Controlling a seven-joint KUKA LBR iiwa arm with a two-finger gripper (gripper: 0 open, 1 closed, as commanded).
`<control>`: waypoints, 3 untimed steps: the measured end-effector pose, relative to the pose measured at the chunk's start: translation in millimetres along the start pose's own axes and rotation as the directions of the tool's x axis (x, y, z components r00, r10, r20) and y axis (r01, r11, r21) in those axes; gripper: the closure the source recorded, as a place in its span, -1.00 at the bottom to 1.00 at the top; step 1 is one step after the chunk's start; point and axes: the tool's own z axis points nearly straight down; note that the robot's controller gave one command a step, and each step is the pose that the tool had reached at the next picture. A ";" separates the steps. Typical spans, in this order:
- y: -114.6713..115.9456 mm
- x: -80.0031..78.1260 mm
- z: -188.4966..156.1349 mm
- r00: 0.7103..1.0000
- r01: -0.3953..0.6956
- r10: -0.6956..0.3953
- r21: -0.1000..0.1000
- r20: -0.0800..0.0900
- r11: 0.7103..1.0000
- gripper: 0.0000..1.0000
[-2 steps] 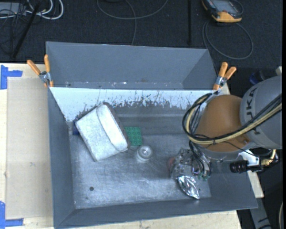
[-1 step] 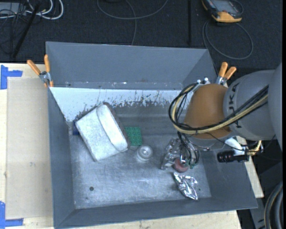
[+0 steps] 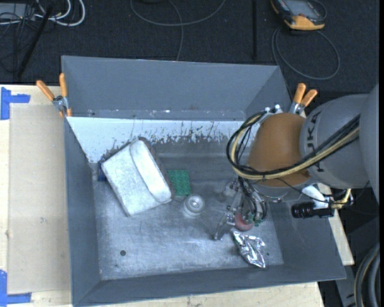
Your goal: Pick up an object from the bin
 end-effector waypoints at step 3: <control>-63.7 -31.3 -165.3 0.988 0.154 -0.154 0.001 0.009 0.988 1.00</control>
Offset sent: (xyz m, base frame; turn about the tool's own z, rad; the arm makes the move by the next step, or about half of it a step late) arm -0.0062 -0.0612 -0.0043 -0.1480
